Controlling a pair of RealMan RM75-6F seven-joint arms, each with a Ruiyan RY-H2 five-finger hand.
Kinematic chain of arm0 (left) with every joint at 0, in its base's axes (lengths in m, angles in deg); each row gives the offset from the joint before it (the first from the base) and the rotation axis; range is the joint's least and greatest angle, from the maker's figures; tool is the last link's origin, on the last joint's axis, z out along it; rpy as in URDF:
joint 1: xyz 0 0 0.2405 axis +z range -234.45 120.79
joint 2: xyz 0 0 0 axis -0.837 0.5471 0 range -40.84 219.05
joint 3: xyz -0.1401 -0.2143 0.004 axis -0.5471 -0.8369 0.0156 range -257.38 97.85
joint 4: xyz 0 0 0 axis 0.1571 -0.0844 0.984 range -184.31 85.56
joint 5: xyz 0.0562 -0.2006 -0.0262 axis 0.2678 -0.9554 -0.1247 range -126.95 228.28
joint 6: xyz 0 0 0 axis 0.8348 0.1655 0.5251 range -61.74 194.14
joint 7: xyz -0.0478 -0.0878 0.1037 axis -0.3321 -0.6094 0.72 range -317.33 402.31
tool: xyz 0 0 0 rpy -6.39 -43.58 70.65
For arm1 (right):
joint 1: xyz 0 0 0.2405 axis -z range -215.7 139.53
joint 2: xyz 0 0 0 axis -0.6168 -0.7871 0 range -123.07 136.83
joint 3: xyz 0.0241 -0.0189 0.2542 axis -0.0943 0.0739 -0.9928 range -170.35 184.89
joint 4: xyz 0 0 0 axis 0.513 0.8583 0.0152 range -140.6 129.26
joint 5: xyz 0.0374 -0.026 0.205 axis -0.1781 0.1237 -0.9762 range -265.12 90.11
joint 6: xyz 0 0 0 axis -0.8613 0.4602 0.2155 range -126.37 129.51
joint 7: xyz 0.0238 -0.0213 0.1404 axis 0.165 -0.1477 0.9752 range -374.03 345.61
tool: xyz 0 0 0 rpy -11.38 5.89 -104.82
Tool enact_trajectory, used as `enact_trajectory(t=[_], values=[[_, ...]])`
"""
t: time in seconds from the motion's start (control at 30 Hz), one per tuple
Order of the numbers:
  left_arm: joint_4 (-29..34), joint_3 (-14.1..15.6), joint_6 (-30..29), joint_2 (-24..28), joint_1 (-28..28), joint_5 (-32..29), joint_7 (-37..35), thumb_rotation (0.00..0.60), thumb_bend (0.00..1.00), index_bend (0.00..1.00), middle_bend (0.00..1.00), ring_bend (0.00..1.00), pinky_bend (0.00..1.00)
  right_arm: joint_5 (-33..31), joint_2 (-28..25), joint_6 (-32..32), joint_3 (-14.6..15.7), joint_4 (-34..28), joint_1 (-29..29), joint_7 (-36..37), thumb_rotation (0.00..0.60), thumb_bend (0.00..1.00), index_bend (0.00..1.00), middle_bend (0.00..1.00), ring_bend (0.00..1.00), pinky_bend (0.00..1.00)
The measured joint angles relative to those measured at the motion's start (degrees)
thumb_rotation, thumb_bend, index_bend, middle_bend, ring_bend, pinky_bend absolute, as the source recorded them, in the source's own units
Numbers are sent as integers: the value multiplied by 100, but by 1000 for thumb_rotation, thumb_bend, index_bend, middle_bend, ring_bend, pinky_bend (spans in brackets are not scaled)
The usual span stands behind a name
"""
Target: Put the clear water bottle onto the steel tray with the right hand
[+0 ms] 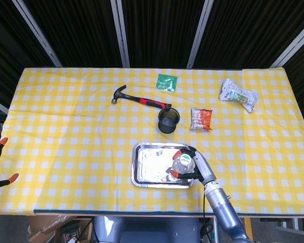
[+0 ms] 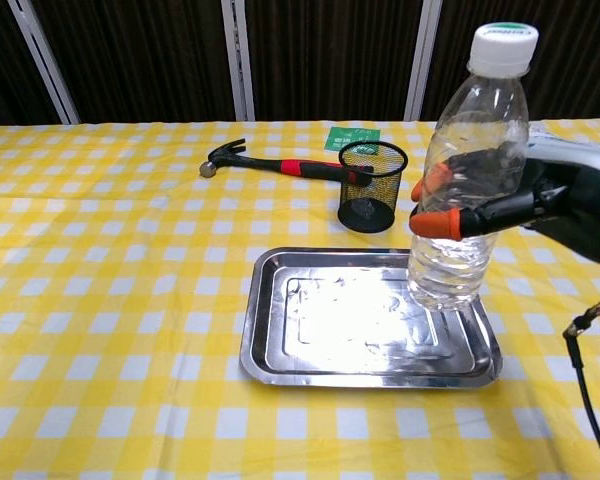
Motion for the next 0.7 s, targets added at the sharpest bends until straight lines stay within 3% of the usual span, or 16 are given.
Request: enact_trajectory(t=[0.3, 0.47, 0.7], values=[[10, 5, -34, 23, 23, 27, -50, 600, 190, 63, 0, 0, 0, -1005, -1104, -303, -525, -1334, -376, -984, 600, 710, 768, 615, 289, 0], [26, 24, -35, 25, 27, 62, -49, 600, 190, 63, 0, 0, 0, -1329, -1623, -96, -967, -1416, -654, -1004, 600, 711, 768, 615, 289, 0], [22, 7, -58, 50, 44, 45, -111, 600, 190, 63, 0, 0, 0, -1765, -2038, 383, -1134, -1427, -733, -431, 600, 711, 768, 615, 289, 0]])
